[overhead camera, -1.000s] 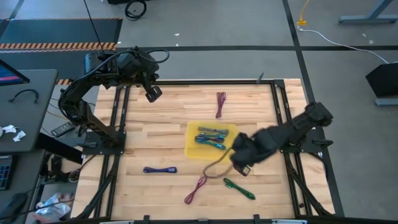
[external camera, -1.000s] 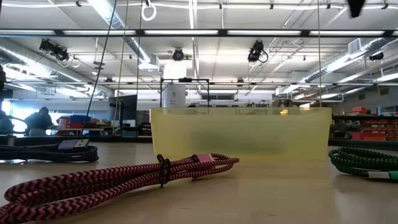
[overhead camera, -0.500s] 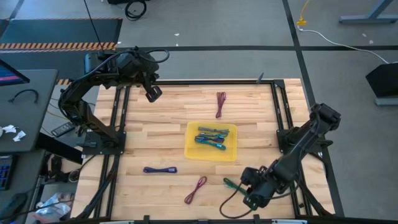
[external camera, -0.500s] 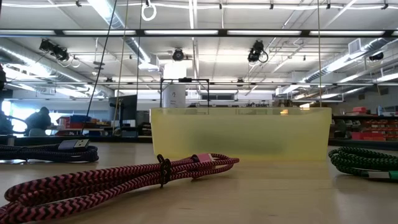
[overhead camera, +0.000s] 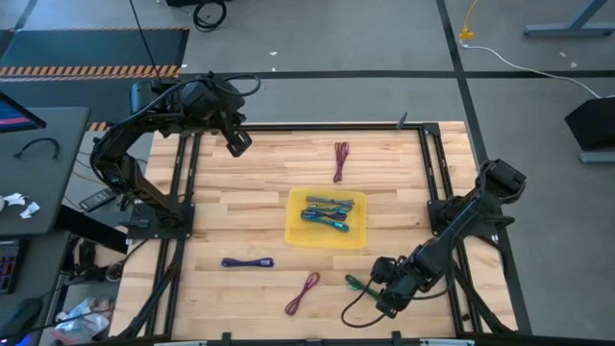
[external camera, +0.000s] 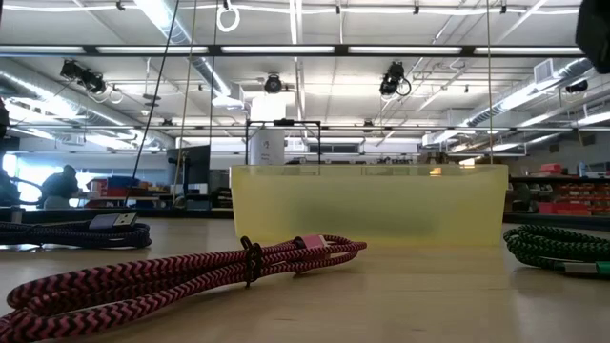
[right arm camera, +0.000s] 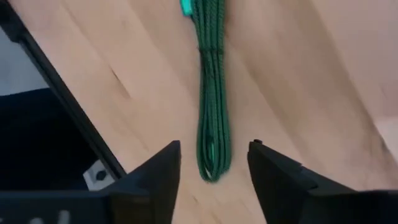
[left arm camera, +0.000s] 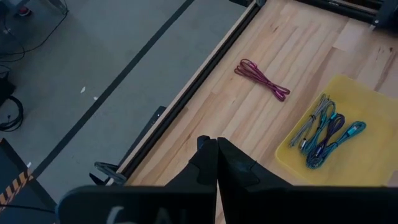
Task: Pick and place USB-C Cables
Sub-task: Put the green charger cable into the yellow bin
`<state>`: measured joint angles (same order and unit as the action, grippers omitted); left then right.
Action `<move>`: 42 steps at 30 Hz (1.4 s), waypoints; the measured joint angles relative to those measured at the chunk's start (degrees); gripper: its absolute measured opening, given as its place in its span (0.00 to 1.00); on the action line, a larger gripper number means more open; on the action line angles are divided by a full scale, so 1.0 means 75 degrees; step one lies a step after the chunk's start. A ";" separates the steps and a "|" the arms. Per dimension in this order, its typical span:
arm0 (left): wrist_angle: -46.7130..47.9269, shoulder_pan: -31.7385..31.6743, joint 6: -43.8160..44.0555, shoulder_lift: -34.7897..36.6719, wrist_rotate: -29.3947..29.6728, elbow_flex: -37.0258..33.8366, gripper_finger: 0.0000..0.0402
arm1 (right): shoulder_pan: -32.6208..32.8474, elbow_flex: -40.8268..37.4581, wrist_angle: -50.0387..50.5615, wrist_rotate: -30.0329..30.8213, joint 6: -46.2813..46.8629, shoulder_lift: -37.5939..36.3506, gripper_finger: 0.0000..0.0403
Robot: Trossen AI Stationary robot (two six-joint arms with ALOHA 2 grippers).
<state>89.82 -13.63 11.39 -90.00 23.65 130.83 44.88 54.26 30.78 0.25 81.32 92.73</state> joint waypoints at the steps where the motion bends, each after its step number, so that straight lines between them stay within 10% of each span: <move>1: 0.0000 0.0000 0.0004 0.0000 0.0001 0.0000 0.01 | -0.0060 -0.0039 -0.0186 0.0006 -0.0127 0.0000 0.51; 32: -0.0004 -0.0003 -0.0107 -0.0002 0.0002 0.0002 0.01 | -0.0649 -0.0321 -0.2856 -0.0763 -0.1043 0.1457 0.52; 42: 0.0000 -0.0003 -0.0090 -0.0003 0.0003 0.0002 0.01 | -0.0647 -0.0338 -0.2576 -0.0574 -0.0792 0.1480 0.31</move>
<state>89.82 -13.65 10.72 -90.02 23.67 130.85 40.03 51.72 11.46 -4.06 75.38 103.83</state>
